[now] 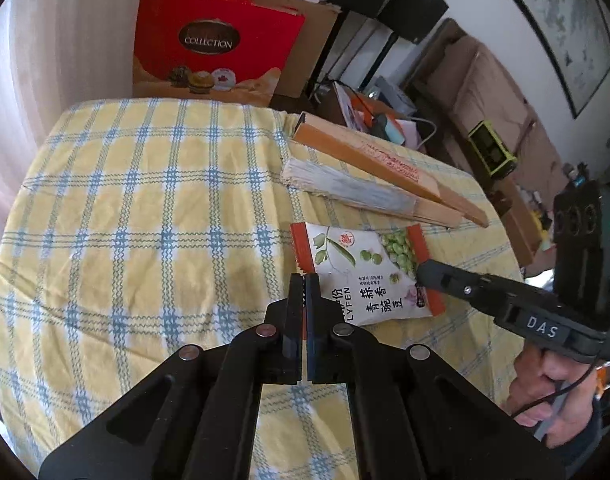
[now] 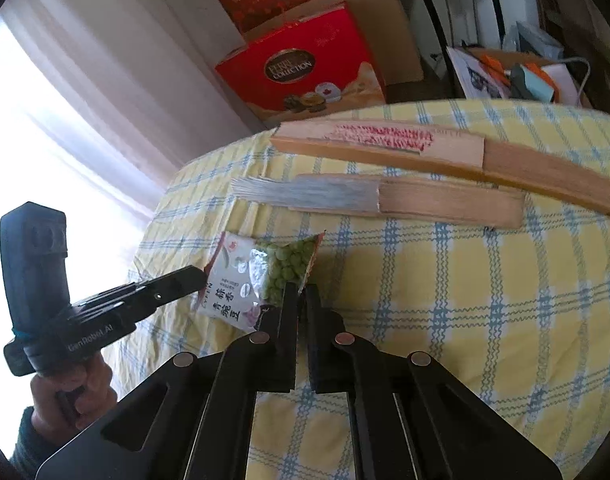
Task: Organize objects
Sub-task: 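Grasp the green pea snack packet with the left gripper, then carry the green pea packet over the cardboard box with the left gripper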
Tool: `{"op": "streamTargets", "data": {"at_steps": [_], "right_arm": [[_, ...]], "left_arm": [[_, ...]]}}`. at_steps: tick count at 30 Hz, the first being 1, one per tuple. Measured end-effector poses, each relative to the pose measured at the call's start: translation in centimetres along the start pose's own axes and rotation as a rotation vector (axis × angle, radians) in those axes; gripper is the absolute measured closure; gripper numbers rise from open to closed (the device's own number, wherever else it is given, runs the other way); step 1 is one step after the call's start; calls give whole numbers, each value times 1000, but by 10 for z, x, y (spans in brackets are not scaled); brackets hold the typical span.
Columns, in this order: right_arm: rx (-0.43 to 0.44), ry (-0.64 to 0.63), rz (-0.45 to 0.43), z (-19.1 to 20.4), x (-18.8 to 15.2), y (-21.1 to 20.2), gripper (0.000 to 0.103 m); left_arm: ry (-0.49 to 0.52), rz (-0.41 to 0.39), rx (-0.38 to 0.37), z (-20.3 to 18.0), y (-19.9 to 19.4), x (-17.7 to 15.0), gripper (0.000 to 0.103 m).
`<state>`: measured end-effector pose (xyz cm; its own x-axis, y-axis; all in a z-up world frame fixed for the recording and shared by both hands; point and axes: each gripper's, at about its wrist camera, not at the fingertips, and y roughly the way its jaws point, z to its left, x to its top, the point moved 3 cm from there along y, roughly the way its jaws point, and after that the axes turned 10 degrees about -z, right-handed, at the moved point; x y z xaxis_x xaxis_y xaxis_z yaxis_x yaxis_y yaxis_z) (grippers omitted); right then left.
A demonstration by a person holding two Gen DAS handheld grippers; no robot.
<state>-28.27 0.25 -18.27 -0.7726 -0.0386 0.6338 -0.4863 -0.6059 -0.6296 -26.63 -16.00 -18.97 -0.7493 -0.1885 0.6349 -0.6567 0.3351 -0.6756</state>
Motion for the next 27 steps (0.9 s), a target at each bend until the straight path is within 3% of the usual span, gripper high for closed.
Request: {"op": "streamTargets", "data": {"at_steps": [10,18,27], "right_arm": [[21,-60,-75,25,13,-40,101],[51,-127,-158,63,25,-95,101],[53,-158,-225,85,27,-152,101]], "left_arm": [[21,-73,4,-25,-50,14,103],[65,-175,11,-55,-117,33,103],[116,-220,14,-97,-164,38,103]]}}
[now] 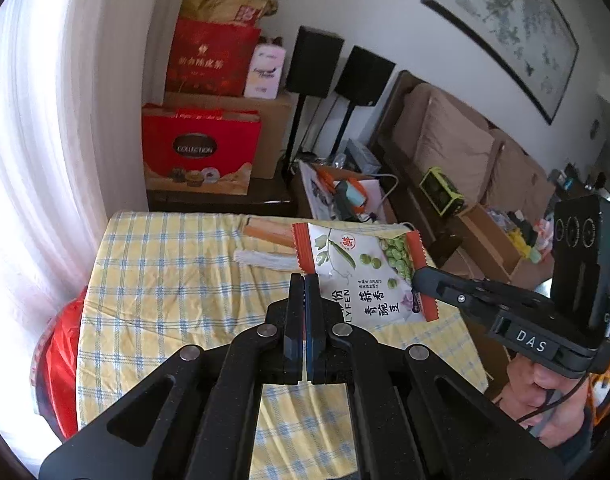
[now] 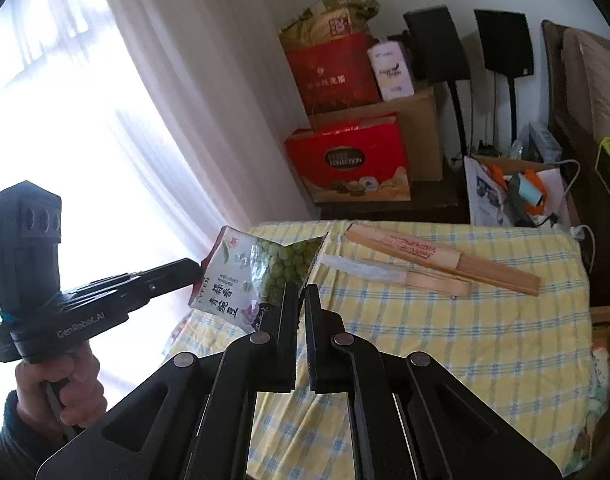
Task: Organize objects
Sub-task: 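Carry the green pea packet over the cardboard box with the left gripper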
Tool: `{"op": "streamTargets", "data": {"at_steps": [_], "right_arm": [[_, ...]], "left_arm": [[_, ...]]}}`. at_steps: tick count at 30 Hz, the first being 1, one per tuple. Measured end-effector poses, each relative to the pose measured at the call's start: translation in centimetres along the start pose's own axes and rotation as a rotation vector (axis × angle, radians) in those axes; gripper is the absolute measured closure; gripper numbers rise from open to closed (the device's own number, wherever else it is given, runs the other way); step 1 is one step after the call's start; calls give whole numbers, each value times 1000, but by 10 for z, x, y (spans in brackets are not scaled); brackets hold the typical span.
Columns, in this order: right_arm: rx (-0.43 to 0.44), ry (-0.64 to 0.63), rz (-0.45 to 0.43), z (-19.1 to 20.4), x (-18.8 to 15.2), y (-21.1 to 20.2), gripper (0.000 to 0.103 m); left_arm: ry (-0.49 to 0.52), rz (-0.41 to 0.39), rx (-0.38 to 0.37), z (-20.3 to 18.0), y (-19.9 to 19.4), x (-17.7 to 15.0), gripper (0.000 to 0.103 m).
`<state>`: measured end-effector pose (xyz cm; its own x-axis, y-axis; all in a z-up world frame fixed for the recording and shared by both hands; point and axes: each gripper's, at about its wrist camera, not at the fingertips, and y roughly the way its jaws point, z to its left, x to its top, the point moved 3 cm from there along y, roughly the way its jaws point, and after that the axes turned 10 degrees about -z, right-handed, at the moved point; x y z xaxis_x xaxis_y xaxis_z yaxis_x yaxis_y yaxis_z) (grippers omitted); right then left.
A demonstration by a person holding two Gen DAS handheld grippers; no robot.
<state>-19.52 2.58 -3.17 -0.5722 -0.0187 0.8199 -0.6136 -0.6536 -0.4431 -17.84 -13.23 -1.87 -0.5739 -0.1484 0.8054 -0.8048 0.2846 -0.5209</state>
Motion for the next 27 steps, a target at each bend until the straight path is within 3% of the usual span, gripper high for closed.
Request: {"op": "streamTargets", "data": {"at_steps": [8,27], "right_arm": [[-17,2,-66,-8,7,-56,101],[-136,81,-166,-89,5,-155,101]], "left_arm": [[78,-26,-16,-53,-14,6,103],[217,-13,-132,-183,15,8,103]]}}
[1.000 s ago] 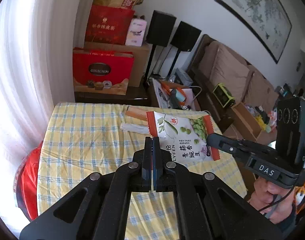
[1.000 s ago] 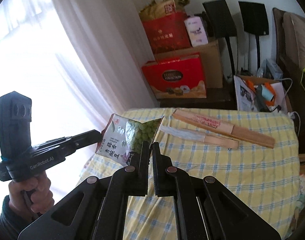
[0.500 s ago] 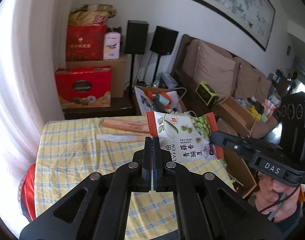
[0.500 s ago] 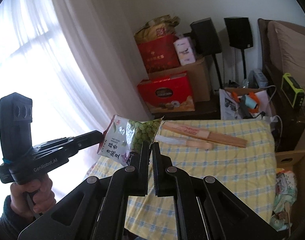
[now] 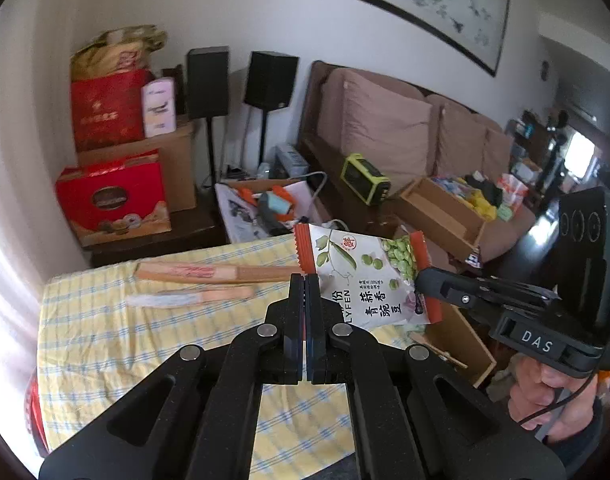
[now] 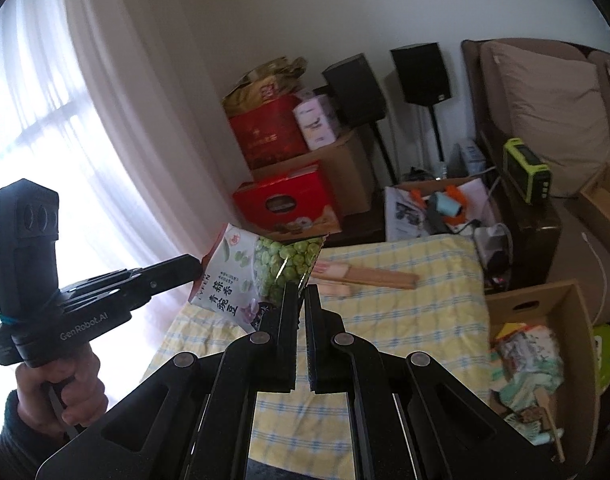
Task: Organize objects
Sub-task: 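Carry the green pea packet over the cardboard box with the left gripper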
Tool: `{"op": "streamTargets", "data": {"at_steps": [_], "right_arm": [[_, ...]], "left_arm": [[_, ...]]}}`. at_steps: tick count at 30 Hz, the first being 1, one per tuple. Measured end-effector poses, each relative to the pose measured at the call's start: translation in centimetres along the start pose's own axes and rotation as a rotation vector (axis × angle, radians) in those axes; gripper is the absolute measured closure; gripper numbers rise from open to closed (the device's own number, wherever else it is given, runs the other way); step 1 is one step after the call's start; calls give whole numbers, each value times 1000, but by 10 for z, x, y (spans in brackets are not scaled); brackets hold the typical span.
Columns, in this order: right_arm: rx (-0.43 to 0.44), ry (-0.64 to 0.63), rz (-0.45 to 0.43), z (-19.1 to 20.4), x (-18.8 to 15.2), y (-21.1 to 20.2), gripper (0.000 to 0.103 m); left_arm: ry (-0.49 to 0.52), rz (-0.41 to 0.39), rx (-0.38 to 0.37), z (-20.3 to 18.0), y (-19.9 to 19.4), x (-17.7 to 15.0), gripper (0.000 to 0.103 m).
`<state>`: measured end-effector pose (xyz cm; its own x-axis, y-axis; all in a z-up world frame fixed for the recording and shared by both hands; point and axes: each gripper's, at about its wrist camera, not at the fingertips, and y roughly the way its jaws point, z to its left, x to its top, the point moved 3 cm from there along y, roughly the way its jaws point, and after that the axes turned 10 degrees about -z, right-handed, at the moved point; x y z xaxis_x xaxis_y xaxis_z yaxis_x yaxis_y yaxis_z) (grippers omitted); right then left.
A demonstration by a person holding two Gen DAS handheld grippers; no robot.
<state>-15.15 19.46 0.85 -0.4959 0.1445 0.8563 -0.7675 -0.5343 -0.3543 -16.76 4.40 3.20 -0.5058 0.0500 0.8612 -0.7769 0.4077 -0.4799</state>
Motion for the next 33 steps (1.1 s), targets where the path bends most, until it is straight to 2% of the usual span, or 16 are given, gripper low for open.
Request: {"op": "streamTargets", "data": {"at_steps": [10,17,33], "right_arm": [[-74,67,-36,-57,-1,-41,101],[-135,125,-50,-98,-11,-64,101],[-234,186,-36,-154,-41,-90,101]], "left_arm": [[98,13,-66,-71,25,3,103],[157,53,-105,-117,49,-12,103],[200,119,-166,-166,91,-39,103]]}}
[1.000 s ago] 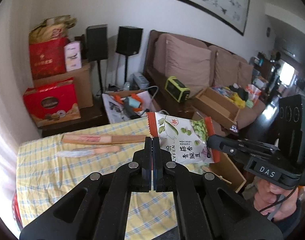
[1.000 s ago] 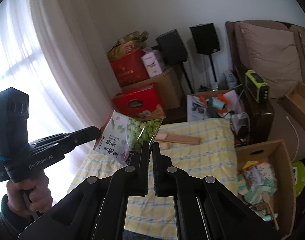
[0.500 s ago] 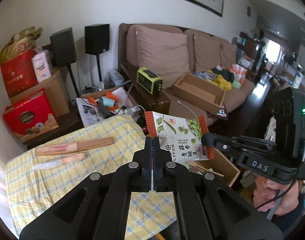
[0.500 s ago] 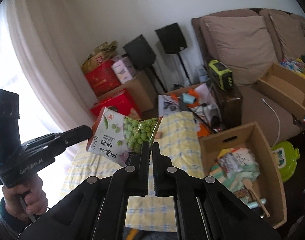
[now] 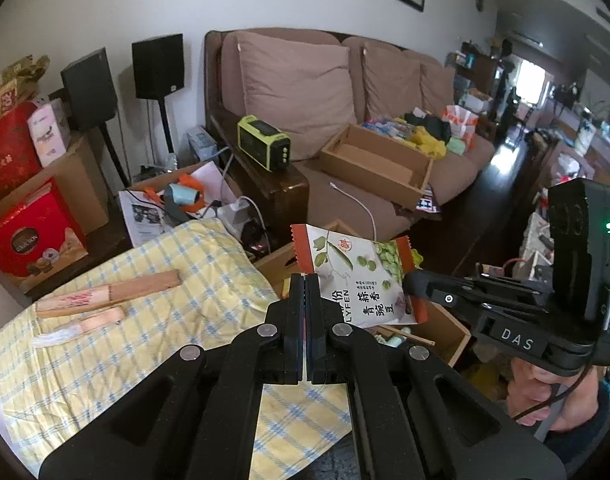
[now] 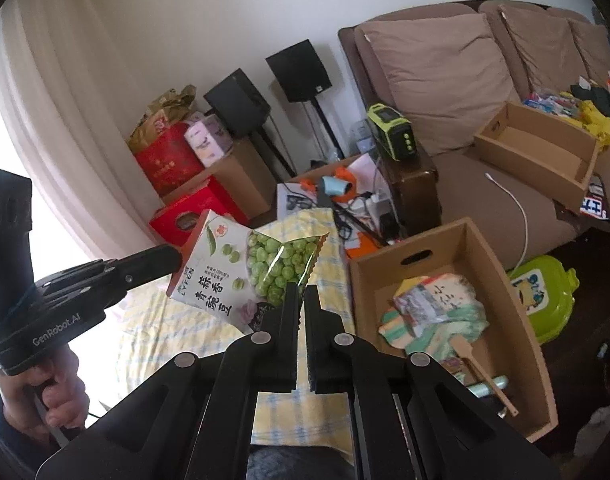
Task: Organize objects
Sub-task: 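Carry the green pea packet over the cardboard box with the left gripper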
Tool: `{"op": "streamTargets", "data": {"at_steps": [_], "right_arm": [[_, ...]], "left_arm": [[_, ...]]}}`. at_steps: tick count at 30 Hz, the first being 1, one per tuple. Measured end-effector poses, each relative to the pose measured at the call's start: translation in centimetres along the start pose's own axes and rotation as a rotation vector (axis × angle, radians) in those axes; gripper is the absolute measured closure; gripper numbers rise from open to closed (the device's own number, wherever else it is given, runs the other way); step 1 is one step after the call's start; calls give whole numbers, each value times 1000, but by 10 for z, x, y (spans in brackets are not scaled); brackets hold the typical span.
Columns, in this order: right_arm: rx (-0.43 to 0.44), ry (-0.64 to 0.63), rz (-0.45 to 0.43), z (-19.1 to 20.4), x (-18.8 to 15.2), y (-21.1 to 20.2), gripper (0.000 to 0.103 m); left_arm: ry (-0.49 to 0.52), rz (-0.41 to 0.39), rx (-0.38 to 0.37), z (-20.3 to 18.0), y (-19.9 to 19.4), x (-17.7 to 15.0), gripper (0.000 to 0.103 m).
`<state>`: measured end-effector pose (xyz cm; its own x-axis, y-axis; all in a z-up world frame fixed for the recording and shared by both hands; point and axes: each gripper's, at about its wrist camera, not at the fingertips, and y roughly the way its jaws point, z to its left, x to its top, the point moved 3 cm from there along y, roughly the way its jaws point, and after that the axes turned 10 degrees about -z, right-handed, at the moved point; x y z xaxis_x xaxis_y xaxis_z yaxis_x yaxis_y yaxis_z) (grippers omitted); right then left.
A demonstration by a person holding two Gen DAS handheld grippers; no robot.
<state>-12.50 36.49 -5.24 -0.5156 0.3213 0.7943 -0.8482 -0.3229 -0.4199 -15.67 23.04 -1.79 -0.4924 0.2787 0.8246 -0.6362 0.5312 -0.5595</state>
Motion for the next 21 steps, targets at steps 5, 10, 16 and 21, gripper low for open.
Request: {"op": "streamTargets", "data": {"at_steps": [5,10,16,21], "right_arm": [[-34,1,8,-19,-7,-5,101],[-70,-6,25,-39,-19,-13,101],[-111,-1,39,-61,-34,-22,101],[-134,12,42,-76,-43,-28,101]], "left_arm": [[16,26,-21,-18,17,-10,103],[38,49,-48,-38,31,-20,103],[68,70,-64,-61,44,-31,103],[81,93,-81,-74,55,-39,103]]}}
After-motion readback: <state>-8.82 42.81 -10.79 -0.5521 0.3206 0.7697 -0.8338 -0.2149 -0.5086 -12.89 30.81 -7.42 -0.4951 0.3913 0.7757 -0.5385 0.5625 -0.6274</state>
